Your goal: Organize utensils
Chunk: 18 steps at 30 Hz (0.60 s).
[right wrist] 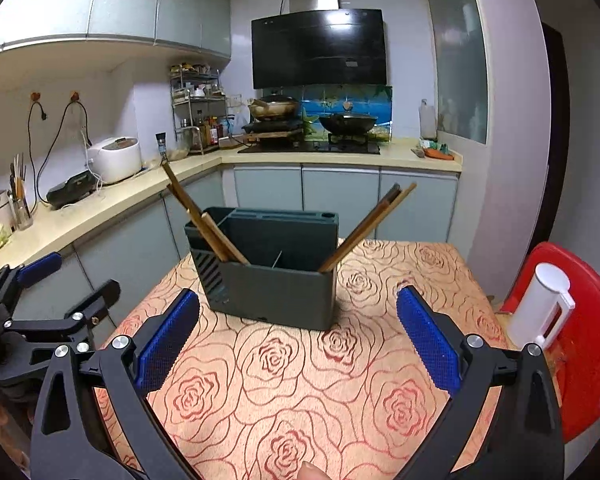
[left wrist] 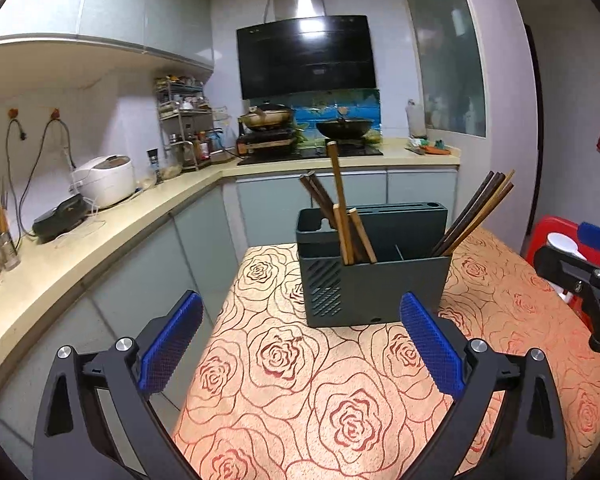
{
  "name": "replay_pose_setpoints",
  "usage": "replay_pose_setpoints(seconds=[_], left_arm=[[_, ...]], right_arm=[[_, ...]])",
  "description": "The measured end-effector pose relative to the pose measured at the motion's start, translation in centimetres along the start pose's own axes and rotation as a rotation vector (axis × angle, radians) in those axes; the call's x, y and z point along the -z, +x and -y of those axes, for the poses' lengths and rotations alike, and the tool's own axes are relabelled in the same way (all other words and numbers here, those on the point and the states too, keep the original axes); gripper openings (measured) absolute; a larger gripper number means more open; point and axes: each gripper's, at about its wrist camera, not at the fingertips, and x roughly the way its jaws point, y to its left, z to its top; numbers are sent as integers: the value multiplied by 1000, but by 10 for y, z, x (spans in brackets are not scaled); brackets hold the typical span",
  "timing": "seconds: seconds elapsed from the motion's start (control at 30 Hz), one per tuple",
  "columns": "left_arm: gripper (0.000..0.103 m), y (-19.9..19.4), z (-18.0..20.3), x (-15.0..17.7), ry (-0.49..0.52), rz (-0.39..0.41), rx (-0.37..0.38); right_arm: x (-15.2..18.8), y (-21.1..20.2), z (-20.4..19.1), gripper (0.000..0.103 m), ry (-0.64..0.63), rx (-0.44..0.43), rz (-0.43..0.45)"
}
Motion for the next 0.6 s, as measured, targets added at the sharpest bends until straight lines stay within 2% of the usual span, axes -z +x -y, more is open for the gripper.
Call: replay_pose_setpoints(seconds=[0.37,0.6], left_arm=[[96,-18,0,17,-29,13,31],[96,-29,16,23,10,12,36]], right_arm=[[28,-17,-5,96,1,37,24],[45,-21,-8,96,7,39,18]])
